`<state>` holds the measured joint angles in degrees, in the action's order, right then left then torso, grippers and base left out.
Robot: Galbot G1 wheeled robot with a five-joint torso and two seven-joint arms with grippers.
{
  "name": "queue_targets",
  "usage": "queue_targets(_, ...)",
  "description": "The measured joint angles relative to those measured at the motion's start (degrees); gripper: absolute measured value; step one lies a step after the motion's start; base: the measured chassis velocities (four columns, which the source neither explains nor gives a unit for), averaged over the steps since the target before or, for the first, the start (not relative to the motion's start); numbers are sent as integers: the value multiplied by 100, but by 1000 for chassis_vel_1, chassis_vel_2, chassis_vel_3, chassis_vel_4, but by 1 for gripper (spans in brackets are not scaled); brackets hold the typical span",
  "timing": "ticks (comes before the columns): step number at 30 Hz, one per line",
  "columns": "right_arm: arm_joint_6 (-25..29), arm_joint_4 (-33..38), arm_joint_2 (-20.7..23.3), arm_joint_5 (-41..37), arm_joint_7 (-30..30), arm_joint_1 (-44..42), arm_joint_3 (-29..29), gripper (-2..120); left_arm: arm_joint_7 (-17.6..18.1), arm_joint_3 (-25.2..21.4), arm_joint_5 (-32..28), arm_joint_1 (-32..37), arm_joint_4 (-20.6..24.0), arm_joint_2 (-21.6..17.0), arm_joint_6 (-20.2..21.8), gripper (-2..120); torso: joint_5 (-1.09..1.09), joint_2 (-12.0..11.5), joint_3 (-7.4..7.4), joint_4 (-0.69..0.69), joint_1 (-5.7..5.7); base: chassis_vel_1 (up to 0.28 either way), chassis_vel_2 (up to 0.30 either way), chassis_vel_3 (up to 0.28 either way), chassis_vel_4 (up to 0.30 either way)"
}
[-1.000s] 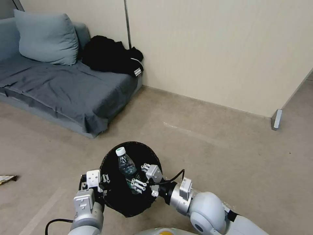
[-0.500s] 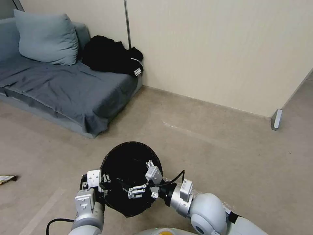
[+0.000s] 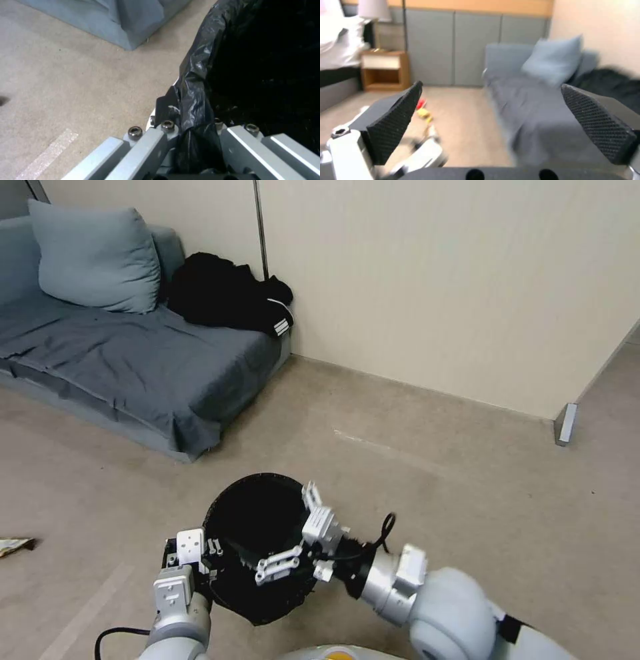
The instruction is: Pick up the trash bin, then pick up the garbage from the floor and place it into the trash bin.
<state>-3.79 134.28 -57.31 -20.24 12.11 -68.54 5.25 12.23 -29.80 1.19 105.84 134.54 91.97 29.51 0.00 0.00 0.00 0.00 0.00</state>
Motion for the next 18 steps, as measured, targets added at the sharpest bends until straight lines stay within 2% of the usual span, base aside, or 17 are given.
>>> queue_targets(2,78,55,-34,87,-6,-37,-202,100,-2,-10,0,1,-13,-10,-2,1,0,0,0,0,0,0,0,0,0)
queue_targets(5,371,152,-311,814,-222,-430,-994,100,-8,-64,-29,10,-35,-75,-23,1,-1,0,0,1,0,0,0,0,0)
queue_targets(6,371,152,-311,814,-222,-430,-994,100,-8,-64,-29,10,-35,-75,-23,1,-1,0,0,1,0,0,0,0,0)
queue_targets(9,530,159,-1020,1621,-712,-1026,-1469,100,-18,-160,-93,27,-44,-135,-78,1,1,0,0,-2,0,0,0,0,0)
queue_targets(10,530,159,-1020,1621,-712,-1026,-1469,100,-18,-160,-93,27,-44,-135,-78,1,1,0,0,-2,0,0,0,0,0)
queue_targets(14,801,-124,-1888,2747,-1290,-1782,-1709,100,-30,-250,-174,62,46,-212,-133,1,-1,0,0,-1,0,0,0,0,0)
queue_targets(15,801,-124,-1888,2747,-1290,-1782,-1709,100,-30,-250,-174,62,46,-212,-133,1,-1,0,0,-1,0,0,0,0,0)
queue_targets(17,1000,-345,-2316,3187,-1452,-2178,-1860,100,-37,-312,-229,63,94,-218,-215,1,-1,0,0,-1,0,0,0,0,0)
queue_targets(18,1000,-345,-2316,3187,-1452,-2178,-1860,100,-37,-312,-229,63,94,-218,-215,1,-1,0,0,-1,0,0,0,0,0)
